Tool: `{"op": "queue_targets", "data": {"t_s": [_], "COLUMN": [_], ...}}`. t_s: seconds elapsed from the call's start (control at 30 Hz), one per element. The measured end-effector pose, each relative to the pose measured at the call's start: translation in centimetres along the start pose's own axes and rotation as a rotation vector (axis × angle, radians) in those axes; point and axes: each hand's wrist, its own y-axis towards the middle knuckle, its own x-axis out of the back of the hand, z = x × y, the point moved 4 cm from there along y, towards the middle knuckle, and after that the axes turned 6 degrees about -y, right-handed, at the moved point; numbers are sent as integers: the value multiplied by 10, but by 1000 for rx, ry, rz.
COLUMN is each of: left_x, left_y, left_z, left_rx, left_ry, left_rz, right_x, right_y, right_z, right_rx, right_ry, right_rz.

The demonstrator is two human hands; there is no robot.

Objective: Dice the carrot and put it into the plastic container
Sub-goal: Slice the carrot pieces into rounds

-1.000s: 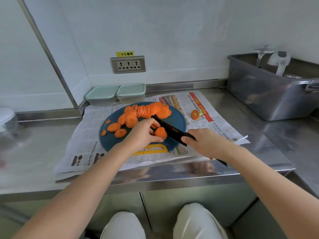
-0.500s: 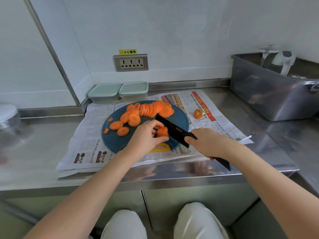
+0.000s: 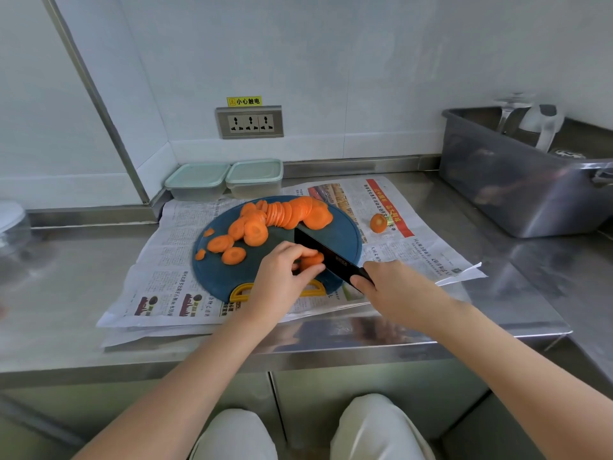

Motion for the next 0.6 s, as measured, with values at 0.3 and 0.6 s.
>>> {"op": "queue_targets", "data": {"t_s": [0.3,0.6], "left_x": [0,1], "left_y": [-2,-1], "left_z": [2,5], "left_rx": [24,3], "left_ry": [-10,18], "left_rz": [-44,-100], "right_x": [-2,-3], "right_y": [4,4], "right_z": [-1,-1], "right_rx": [10,16], "right_ry": [-20,1], "right_rz": [-18,-24]}}
